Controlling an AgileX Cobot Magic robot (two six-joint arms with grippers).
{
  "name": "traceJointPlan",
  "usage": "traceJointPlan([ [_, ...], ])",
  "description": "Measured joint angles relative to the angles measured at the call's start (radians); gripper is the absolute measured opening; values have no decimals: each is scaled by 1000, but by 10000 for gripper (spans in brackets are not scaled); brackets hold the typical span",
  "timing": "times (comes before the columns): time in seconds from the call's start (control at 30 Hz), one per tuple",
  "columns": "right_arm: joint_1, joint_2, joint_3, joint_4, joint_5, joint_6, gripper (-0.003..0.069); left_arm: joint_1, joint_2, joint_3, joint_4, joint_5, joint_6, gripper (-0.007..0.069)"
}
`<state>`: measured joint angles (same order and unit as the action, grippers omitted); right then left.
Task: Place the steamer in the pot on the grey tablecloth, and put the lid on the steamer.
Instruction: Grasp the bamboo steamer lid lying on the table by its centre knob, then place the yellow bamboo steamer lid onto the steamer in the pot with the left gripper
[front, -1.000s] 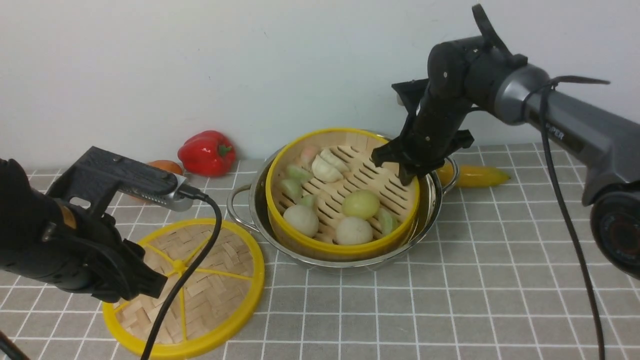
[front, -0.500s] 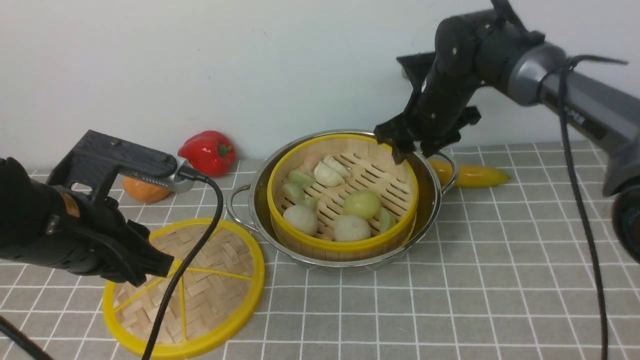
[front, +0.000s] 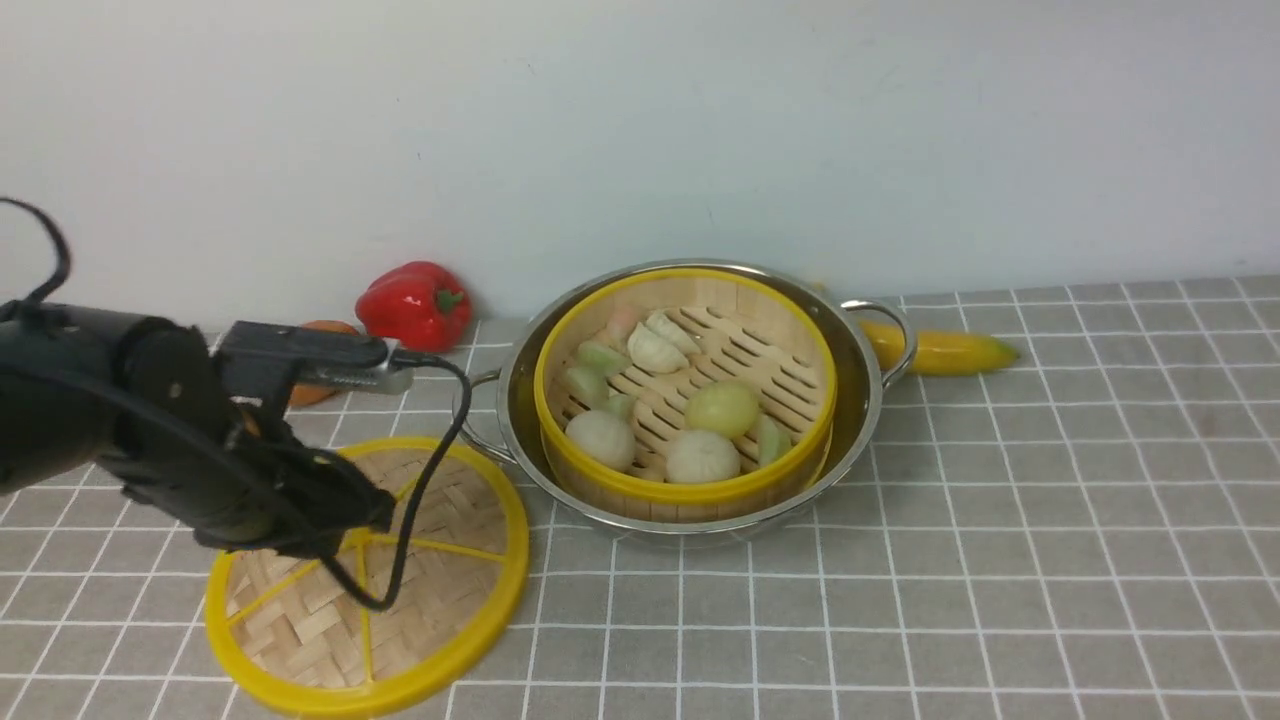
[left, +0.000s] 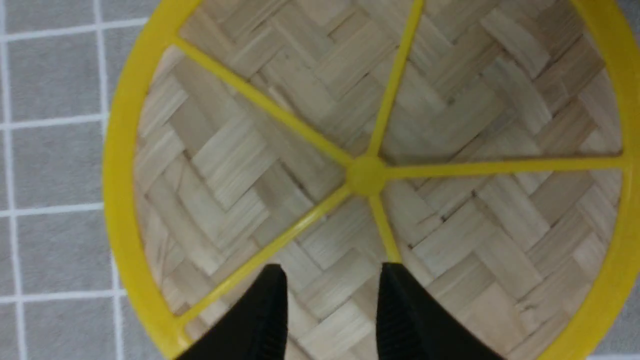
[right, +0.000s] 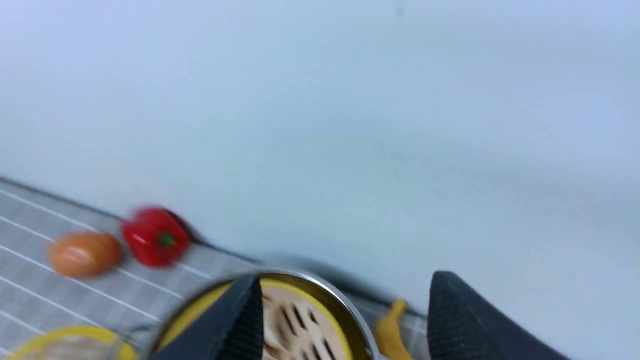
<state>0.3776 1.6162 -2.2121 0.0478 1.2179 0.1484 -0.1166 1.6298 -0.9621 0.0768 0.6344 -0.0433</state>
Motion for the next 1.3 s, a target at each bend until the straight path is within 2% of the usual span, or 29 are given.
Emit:
traceJointPlan([
  [0.17,0,-315,202,31,2,-24,440,-1,91,-113,-34,9,36,243],
  [0.37,0,-516,415,-32,15,-14,440,-1,129,-139,-59,36,43,243],
  [0.53,0,-584,486,-78,17,23,440,-1,151,-139,-67,51,43,243],
  [0.77,0,-594,498,-67,17,30,440,-1,201,-139,-67,51,43,239],
  [0.9,0,-594,499,-61,17,30,440,-1,205,-149,-59,62,30,173],
  [0.93,0,-594,499,-58,17,30,440,1,206,-171,-44,92,25,121],
  [0.97,0,-594,499,-57,17,30,440,4,206,-185,-32,121,23,113],
  [1.2,0,-594,503,-56,17,42,440,57,151,-411,120,361,-10,113],
  [1.3,0,-594,503,-54,17,47,440,52,120,-564,117,430,6,113],
])
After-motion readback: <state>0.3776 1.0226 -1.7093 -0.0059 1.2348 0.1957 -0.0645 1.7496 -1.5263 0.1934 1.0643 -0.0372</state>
